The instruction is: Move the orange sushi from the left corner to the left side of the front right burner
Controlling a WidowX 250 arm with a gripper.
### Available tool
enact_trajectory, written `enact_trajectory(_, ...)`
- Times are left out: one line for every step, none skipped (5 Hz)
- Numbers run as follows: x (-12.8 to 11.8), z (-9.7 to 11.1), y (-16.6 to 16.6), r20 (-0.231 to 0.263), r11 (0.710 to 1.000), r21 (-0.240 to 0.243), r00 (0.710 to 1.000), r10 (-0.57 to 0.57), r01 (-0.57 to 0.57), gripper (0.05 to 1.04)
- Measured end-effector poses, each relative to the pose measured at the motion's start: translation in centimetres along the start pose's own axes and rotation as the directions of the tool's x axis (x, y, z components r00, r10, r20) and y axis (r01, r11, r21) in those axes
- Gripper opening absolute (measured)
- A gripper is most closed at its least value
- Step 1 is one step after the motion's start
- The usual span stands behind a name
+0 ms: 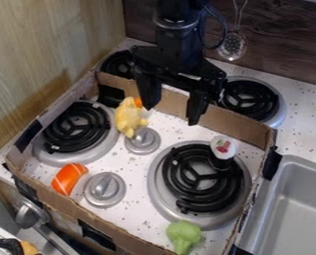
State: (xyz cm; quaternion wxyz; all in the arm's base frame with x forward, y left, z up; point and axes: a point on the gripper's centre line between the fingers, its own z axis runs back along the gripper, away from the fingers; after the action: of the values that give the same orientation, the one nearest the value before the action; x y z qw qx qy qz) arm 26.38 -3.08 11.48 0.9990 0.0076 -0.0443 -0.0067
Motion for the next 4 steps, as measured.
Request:
enact_trajectory(-0.3, -0.7, 0.1, -0.027, 1.000, 0.003, 1.000, -0.001, 0.001, 0.998)
enact_trajectory(-0.5, -1.0, 0.6, -0.026, 1.000, 0.003, 1.000, -0.002, 0.002, 0.998)
enact_trajectory(-0.8, -1.6, 1.6, -0.031, 1.000, -0.002, 0.999, 0.011, -0.011, 0.998)
enact_trajectory(-1.6, -2.1, 3.7, -0.020, 0.999, 0.004, 0.999, 0.034, -0.034, 0.998)
